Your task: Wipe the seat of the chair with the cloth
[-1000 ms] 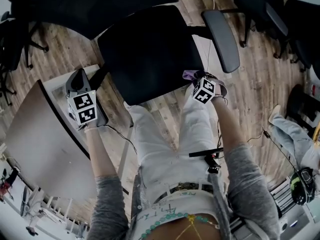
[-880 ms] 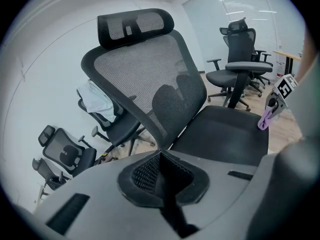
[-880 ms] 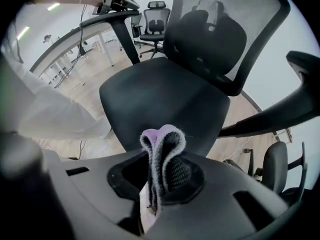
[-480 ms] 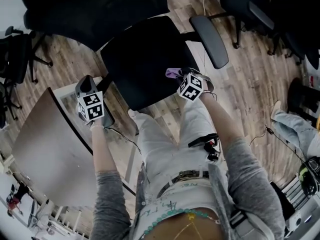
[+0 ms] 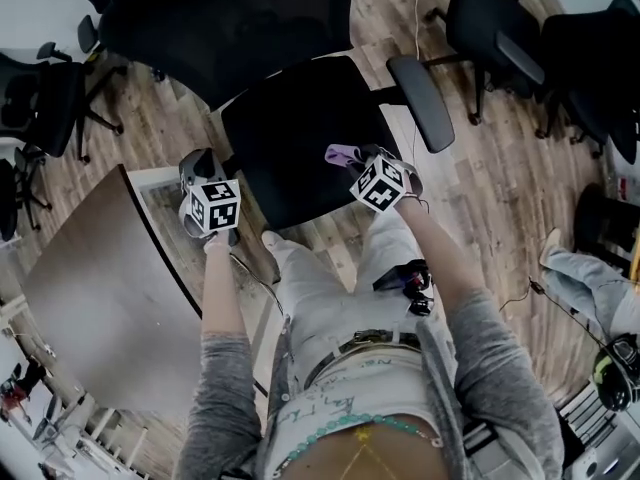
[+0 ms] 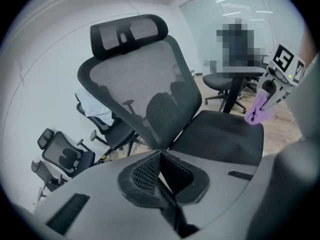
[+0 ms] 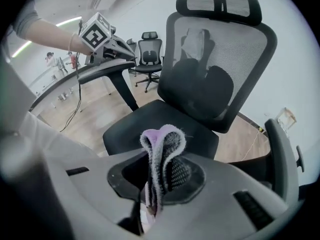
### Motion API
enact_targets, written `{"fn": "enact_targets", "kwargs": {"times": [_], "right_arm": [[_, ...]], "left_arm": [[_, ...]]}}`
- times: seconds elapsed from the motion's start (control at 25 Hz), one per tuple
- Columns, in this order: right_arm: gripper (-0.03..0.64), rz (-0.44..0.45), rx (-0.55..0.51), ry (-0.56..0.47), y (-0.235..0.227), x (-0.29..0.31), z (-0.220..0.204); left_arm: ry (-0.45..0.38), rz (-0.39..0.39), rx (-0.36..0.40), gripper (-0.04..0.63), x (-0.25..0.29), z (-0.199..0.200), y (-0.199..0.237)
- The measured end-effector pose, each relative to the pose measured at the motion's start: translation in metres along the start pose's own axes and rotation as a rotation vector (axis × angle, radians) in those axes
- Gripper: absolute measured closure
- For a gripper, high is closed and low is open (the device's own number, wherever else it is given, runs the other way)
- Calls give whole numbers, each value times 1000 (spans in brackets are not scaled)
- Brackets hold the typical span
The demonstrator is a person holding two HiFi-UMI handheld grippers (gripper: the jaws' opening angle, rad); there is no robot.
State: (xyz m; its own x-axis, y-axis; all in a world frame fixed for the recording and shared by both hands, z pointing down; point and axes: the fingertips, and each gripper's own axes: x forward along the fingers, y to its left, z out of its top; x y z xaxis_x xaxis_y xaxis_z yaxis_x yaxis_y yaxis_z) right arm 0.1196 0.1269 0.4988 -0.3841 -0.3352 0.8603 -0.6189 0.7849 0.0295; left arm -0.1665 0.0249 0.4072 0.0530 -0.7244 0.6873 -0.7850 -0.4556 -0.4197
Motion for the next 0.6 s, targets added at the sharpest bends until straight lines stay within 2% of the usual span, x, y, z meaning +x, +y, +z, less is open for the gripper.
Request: {"fn": "enact_targets", "kwargs": {"times": [0.4,0.6], "right_arm": [[565,-10,35,-110,-3,-36,41],[565,-27,37,-175,-2,-60,68]], "left_arm": [[-166,-68,-143,594,-48,63,-38],[-217,-104,-173,594,-77,83,-55]]}}
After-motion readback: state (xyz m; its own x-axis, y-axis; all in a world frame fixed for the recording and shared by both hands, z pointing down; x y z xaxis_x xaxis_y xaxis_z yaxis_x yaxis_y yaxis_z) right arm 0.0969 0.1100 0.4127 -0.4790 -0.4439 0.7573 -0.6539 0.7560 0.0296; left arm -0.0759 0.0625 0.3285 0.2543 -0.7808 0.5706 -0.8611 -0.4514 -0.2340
